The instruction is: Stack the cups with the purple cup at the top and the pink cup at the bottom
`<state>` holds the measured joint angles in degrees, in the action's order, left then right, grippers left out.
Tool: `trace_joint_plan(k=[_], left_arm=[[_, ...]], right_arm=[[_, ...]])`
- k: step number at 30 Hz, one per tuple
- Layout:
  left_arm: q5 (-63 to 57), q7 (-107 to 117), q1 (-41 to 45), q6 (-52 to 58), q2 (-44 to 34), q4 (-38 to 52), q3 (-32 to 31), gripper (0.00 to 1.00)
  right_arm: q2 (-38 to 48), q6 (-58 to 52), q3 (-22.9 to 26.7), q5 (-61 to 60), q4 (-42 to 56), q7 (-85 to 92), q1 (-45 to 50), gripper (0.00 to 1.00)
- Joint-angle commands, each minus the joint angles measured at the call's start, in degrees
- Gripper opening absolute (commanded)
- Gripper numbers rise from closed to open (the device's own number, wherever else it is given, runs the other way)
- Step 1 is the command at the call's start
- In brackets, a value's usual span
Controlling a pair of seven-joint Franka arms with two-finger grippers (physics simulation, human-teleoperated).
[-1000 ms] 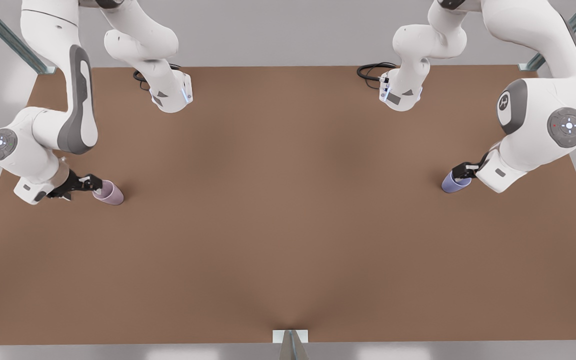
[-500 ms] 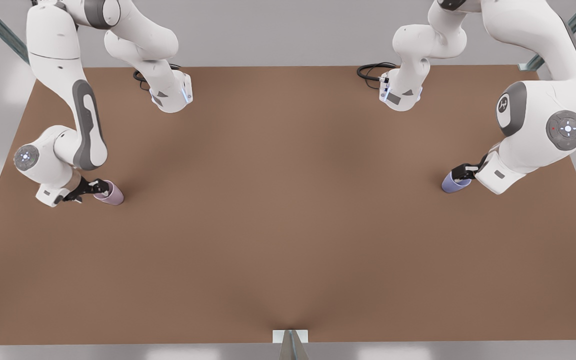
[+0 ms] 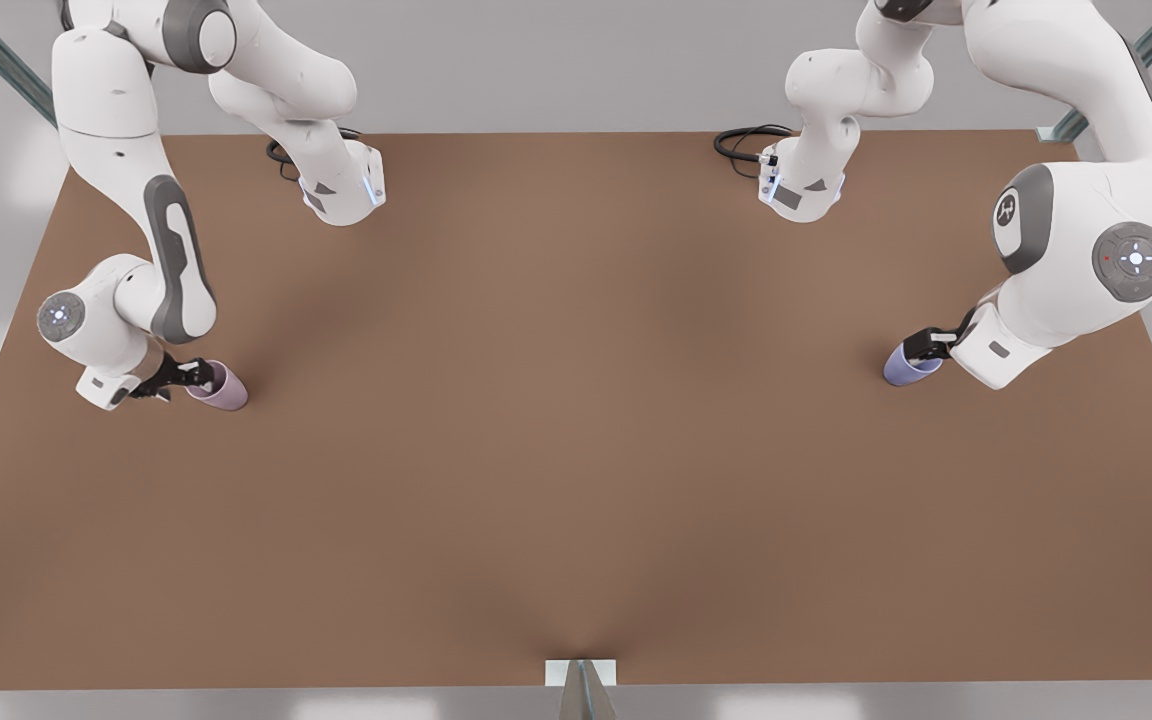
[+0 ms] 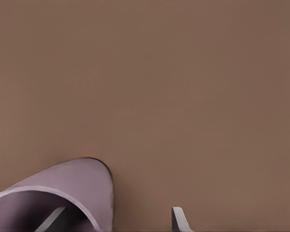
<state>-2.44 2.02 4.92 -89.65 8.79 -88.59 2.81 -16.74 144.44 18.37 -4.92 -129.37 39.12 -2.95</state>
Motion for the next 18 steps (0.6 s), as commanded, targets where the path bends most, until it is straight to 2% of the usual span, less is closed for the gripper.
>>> trace_joint_plan(k=[1,2,4,5,7,9,12,18], left_arm=[[-0.02,0.0,0.0,0.0,0.0,0.0,0.0,1.0],[-0.02,0.0,0.0,0.0,0.08,0.0,0.0,1.0],[-0.02,0.0,0.0,0.0,0.08,0.0,0.0,1.0],[0.07,-0.09,0.0,0.0,0.08,0.0,0.0,1.0],[-0.02,-0.09,0.0,0.0,0.08,0.0,0.0,1.0],[-0.02,0.0,0.0,0.09,0.08,0.0,0.0,1.0],[-0.02,-0.09,-0.09,0.17,0.08,0.0,0.0,1.0],[0.07,0.0,-0.18,0.26,0.08,0.0,0.0,1.0]], right_arm=[[-0.14,0.05,0.0,-0.01,-0.01,0.08,0.04,0.75],[-0.31,0.14,0.0,-0.01,-0.01,0.08,-0.04,0.71],[-0.66,2.16,0.0,-0.01,-0.89,0.26,-0.04,0.45],[-0.93,2.16,0.0,-0.01,-0.89,0.26,0.04,0.4],[-1.28,2.16,0.0,-0.01,-0.8,0.17,0.04,0.38],[-1.28,2.16,-0.09,-0.09,-0.8,0.08,0.04,0.28],[-1.28,1.98,-0.17,-0.8,-0.8,-0.71,0.31,0.23],[-1.19,1.9,-0.17,-1.06,-0.71,-0.8,0.84,0.21]])
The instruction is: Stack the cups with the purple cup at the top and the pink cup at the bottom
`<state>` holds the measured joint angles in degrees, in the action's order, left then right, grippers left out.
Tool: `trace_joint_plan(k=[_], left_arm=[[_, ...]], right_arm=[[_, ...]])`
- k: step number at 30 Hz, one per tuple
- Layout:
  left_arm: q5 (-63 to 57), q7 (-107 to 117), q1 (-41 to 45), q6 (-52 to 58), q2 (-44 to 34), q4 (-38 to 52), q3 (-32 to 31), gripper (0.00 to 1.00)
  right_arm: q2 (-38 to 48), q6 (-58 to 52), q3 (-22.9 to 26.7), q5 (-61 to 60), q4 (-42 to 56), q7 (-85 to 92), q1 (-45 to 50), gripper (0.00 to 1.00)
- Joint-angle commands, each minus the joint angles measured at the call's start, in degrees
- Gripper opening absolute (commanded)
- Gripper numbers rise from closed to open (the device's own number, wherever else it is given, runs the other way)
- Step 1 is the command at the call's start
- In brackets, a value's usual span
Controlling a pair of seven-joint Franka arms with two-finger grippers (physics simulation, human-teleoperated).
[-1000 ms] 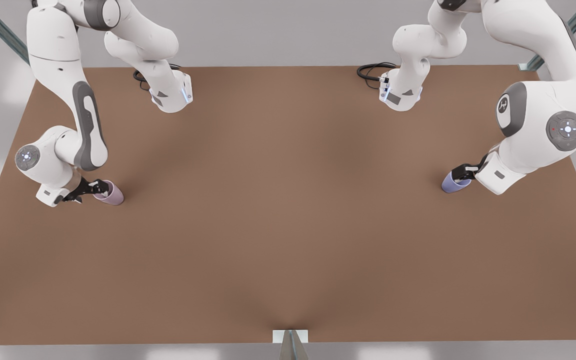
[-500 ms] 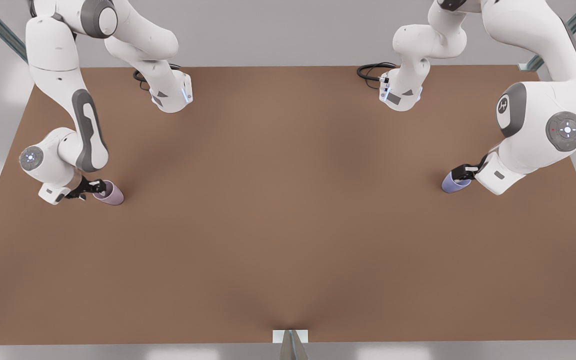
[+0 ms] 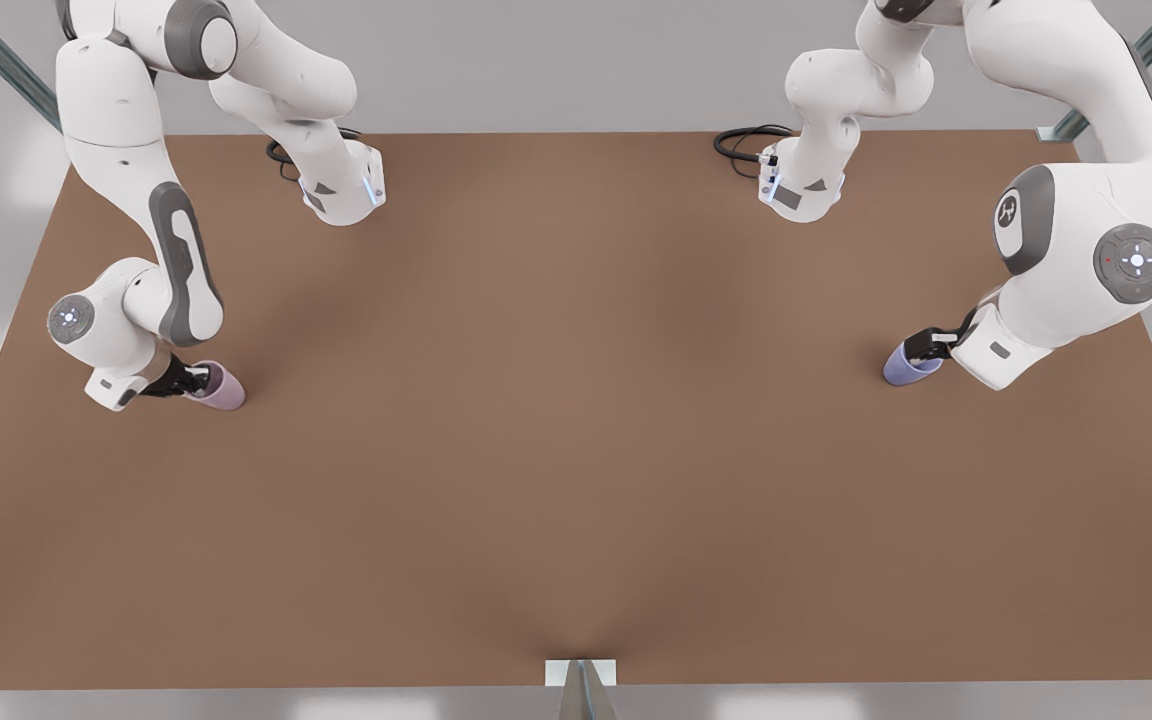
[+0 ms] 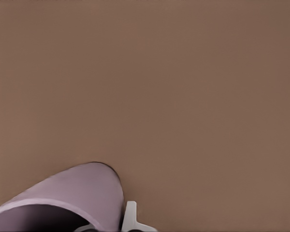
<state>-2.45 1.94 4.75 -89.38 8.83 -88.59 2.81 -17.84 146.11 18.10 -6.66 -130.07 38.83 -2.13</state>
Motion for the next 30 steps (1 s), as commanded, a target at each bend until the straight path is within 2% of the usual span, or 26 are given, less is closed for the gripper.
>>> trace_joint_plan(k=[1,5,10,16,18,21,23,27,30], left_arm=[[-0.01,-0.01,-0.01,0.0,-0.04,0.0,0.0,1.0],[-0.01,0.08,-0.01,0.09,-0.13,0.0,0.0,1.0],[-0.01,-0.18,-0.01,0.18,-0.22,0.0,0.09,1.0],[-0.01,-0.71,-0.09,-0.09,-0.31,0.0,0.62,1.0],[-0.01,-1.15,-0.62,-0.35,-0.22,0.0,1.23,1.0],[0.07,-9.66,-2.03,-3.6,-0.66,-2.81,5.88,1.0],[0.25,-16.35,-2.03,-7.21,-1.89,-7.55,11.42,1.0],[0.43,-16.62,-2.03,-15.73,-3.91,-18.62,14.59,1.0],[0.69,-16.62,-2.12,-19.42,-3.91,-22.5,15.64,1.0]], right_arm=[[0.0,0.06,0.0,0.59,-0.01,-0.51,0.11,0.21],[1.05,-0.47,-0.35,0.59,0.17,-0.6,0.2,0.21],[4.13,-5.22,-3.69,0.24,0.61,-4.37,1.16,0.21],[5.53,-8.11,-7.38,0.15,4.21,-28.01,12.85,0.21],[4.57,-10.4,-11.15,0.06,7.03,-37.15,15.4,0.21],[1.84,-10.84,-13.7,-0.2,12.65,-52.36,22.52,0.21],[-1.14,-10.67,-20.73,-0.2,16.43,-63.34,22.96,0.21],[-9.49,-9.96,-21.35,-0.29,28.38,-84.09,35.79,0.21],[-17.49,-9.87,-21.35,-0.2,38.66,-92.88,41.42,0.21]])
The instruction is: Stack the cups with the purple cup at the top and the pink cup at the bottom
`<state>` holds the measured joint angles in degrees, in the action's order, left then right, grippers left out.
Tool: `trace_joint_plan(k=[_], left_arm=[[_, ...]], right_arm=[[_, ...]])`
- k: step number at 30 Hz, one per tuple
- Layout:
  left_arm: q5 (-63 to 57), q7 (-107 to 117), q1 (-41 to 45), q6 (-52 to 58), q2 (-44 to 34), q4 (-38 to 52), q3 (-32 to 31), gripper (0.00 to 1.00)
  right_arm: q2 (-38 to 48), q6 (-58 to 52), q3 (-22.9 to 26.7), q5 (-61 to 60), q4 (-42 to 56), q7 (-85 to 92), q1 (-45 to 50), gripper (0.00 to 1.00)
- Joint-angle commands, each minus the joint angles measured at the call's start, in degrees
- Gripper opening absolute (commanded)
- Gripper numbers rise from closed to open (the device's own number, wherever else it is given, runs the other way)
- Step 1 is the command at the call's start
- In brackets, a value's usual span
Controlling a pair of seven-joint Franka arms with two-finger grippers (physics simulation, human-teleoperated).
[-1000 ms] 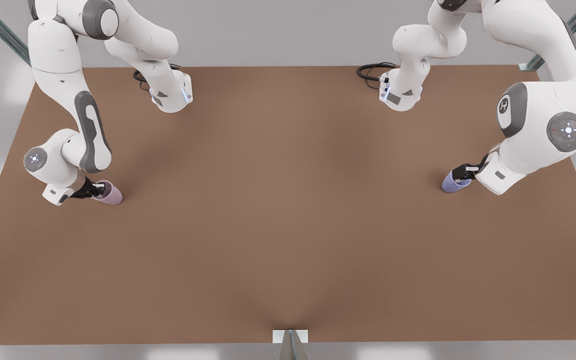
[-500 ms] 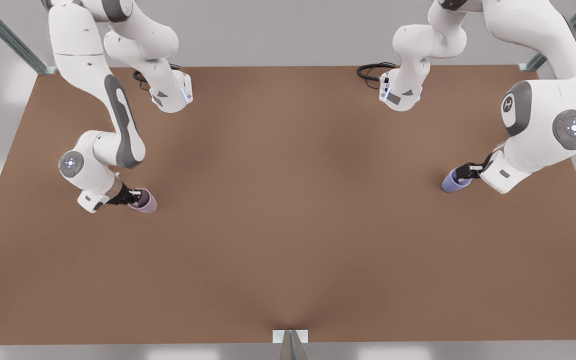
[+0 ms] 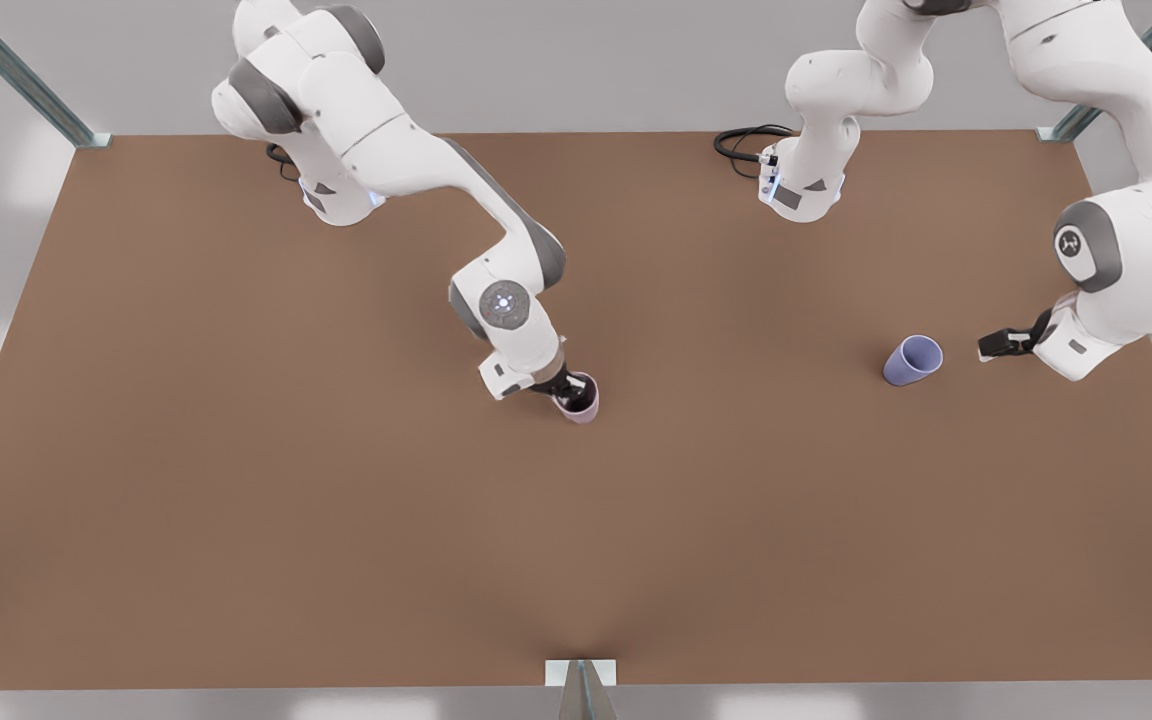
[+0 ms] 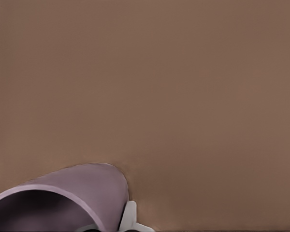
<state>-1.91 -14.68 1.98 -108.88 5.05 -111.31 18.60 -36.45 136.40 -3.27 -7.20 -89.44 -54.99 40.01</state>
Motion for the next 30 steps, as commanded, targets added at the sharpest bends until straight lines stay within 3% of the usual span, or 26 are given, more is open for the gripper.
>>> trace_joint_plan(k=[1,4,5,6,7,11,17,21,23,24,25,26,27,30], left_arm=[[0.15,0.0,0.66,-0.02,0.14,-0.05,0.12,1.0],[0.24,0.0,0.66,-3.44,0.4,-4.0,1.27,1.0],[0.76,0.0,0.66,-3.71,0.4,-4.79,1.44,1.0],[1.12,0.0,0.66,-3.8,0.4,-5.4,1.36,1.0],[1.21,0.0,0.66,-4.67,0.4,-6.81,1.44,1.0],[1.21,0.0,0.66,-13.81,0.49,-14.45,1.36,1.0],[1.21,0.0,0.66,-14.96,2.16,-17.36,2.5,1.0],[1.21,0.0,-0.66,-15.49,4.36,-17.36,2.94,1.0],[1.29,0.0,-0.83,-15.75,5.41,-17.36,2.85,1.0],[2.08,0.0,-0.83,-15.93,6.11,-17.27,2.85,1.0],[4.02,0.0,-0.83,-16.45,7.08,-17.27,2.85,1.0],[4.11,0.0,-0.92,-16.72,7.52,-17.27,2.85,1.0],[4.11,0.0,-1.01,-17.24,8.13,-17.27,2.85,0.95],[5.07,0.0,-1.01,-19.09,9.72,-17.27,2.85,0.55]], right_arm=[[-0.46,-0.26,0.02,0.43,0.75,-0.73,0.15,0.21],[-1.78,-0.96,0.02,0.7,1.72,-3.1,2.96,0.21],[-1.69,-0.87,0.02,0.61,1.2,-3.19,3.05,0.3],[-1.69,-0.61,0.02,0.35,1.11,-3.37,3.05,0.52],[-1.87,-0.44,0.02,0.35,1.11,-3.54,3.23,0.64],[-4.24,-0.08,0.02,0.87,1.28,-4.95,3.4,0.64],[-3.98,-0.35,0.28,0.61,1.54,-4.77,3.58,0.64],[-0.29,-1.14,0.55,0.17,1.63,-4.34,3.05,0.63],[6.55,-4.45,3.08,0.26,-0.9,-1.54,2.35,0.66],[12.79,-11.48,4.15,0.34,-3.11,5.58,-1.33,0.74],[16.4,-19.48,4.76,0.43,-3.2,13.39,-6.77,1.0],[18.86,-21.61,4.76,0.61,-3.55,21.11,-12.22,1.0],[21.94,-26.0,4.76,0.78,-3.46,33.25,-19.42,1.0],[27.57,-36.46,4.32,2.8,-3.2,51.8,-33.67,1.0]])
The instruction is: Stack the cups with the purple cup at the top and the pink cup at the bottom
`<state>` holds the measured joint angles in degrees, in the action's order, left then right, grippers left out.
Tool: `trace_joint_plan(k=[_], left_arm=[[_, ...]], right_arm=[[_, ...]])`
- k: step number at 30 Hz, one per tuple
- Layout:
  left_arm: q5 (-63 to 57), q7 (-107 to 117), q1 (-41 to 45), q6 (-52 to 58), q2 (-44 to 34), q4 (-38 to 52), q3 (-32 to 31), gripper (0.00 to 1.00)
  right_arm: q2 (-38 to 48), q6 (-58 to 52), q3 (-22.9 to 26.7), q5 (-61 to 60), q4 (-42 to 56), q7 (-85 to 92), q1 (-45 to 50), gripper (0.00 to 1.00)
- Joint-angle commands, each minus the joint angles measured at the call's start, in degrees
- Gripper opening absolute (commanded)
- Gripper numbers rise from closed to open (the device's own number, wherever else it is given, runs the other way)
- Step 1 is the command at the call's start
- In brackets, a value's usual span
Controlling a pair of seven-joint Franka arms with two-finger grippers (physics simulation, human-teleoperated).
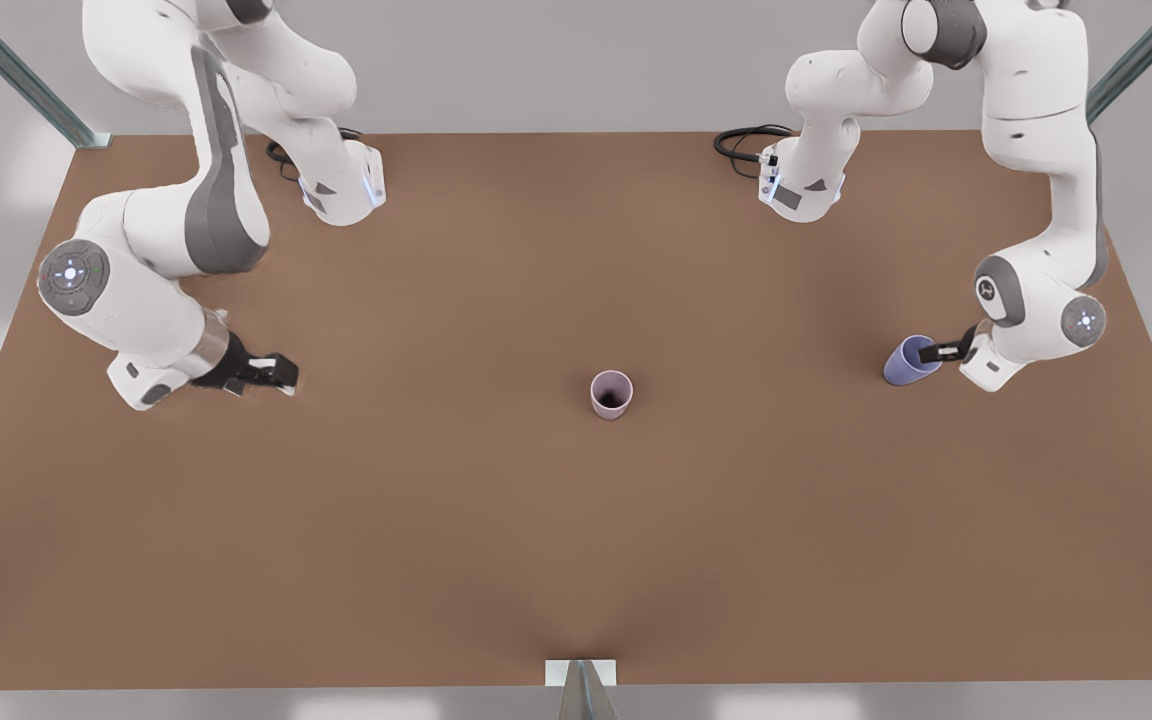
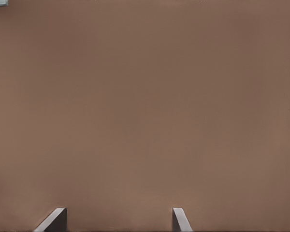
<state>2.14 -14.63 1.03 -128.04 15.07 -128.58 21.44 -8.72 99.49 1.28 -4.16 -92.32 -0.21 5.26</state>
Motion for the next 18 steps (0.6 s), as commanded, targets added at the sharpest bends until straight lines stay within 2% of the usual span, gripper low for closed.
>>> trace_joint_plan(k=[1,2,4,8,11,18], left_arm=[[1.37,0.04,-0.06,-0.01,0.13,0.0,0.0,0.49],[2.86,0.04,-0.06,-0.36,0.57,0.0,0.0,0.42],[2.86,0.04,0.03,-0.8,1.19,0.0,0.0,0.36],[4.27,0.04,0.03,-0.89,1.72,0.0,-0.09,0.26],[5.68,0.13,-0.06,-0.81,1.81,0.0,-0.09,0.22],[5.77,0.65,0.03,-0.46,1.98,0.09,-0.09,0.21]], right_arm=[[0.1,-0.08,0.12,0.11,0.04,1.08,-0.42,1.0],[0.28,-4.2,0.74,5.19,2.31,3.99,-0.6,1.0],[-1.39,-8.87,2.76,5.04,6.54,5.05,-0.17,1.0],[-2.01,0.8,3.02,4.51,6.63,5.49,-1.48,1.0],[-1.48,-0.61,3.02,4.42,8.12,5.49,-2.01,1.0],[-1.22,-5.44,2.94,4.33,12.61,5.4,-1.84,1.0]])
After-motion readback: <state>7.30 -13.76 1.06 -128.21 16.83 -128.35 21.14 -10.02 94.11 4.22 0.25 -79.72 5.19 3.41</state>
